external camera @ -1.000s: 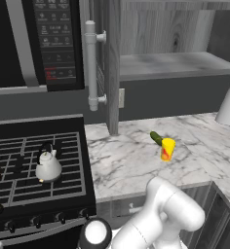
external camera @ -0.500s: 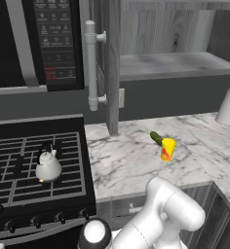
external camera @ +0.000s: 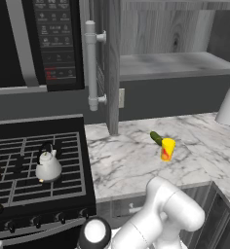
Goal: Pick the pan from the cabinet and place it on the stove. Then turn on the stove burner for the pan.
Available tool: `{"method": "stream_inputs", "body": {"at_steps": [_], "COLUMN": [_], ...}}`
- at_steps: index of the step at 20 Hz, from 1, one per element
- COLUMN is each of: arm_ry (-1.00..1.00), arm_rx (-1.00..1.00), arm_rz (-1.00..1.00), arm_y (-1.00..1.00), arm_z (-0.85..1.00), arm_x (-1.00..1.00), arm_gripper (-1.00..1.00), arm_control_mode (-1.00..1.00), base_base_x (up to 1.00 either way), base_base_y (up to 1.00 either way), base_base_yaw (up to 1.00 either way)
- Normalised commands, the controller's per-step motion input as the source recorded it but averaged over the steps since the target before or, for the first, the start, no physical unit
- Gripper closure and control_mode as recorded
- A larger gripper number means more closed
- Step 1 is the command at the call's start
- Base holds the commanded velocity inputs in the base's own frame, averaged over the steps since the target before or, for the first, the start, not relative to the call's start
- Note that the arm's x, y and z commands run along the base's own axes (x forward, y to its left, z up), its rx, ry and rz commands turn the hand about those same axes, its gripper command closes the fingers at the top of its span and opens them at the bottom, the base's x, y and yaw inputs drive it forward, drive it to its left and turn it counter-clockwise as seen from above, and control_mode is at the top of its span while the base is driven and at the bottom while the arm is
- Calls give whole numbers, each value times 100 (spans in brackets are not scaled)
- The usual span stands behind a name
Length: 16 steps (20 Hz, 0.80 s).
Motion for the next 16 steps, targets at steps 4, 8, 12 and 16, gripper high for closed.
{"method": "stream_inputs", "body": {"at_steps": [4,8,12,16], "arm_ry": [-3,-1,0,0], "arm_rx": [1,0,0,0], "arm_rz": [0,0,0,1], "arm_y": [-3,-6,-6,-1], "arm_z": [-10,-18,-26,-20], "arm_x": [3,3,2,9], "arm_gripper": [-100,-100,-100,-100], "arm_control_mode": [-100,-100,-100,-100], "base_base_x": [0,0,0,0], "base_base_y": [0,0,0,0], "base_base_yaw": [0,0,0,0]}}
